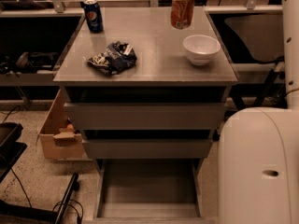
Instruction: Pick coke can from bottom drawer and place on counter
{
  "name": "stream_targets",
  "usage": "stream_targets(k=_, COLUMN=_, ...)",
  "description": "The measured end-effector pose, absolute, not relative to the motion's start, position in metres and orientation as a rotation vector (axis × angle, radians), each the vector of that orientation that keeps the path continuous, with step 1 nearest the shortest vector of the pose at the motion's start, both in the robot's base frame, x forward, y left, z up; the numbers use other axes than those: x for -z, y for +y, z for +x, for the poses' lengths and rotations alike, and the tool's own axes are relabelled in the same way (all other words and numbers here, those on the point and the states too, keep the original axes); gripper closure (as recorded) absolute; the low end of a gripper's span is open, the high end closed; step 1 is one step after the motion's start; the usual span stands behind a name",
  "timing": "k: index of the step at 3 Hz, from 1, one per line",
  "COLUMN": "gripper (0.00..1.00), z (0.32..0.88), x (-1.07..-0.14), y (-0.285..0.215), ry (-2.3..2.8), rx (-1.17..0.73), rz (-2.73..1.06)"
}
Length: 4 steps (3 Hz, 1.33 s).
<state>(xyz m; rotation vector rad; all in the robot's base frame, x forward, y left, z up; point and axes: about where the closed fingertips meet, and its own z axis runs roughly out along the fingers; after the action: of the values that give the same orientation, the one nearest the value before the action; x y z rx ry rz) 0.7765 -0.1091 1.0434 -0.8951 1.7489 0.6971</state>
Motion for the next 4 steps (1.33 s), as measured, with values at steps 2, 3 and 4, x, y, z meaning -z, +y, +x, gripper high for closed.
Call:
stream_targets(k=2, gripper=1.00, z=0.840, x=-1.006, y=-0.101, ry=1.833, rx=-0.740, rz=-0.648)
stream_targets(k=3, gripper=1.00, z=0.867, x=-0.970, y=-0.093, ry=1.907, rx=-0.773, rz=-0.532)
stream_targets(k=4, gripper=1.00, z=0.887, x=-0.939, y=-0.086, ry=1.977, rx=-0.747, rz=-0.463)
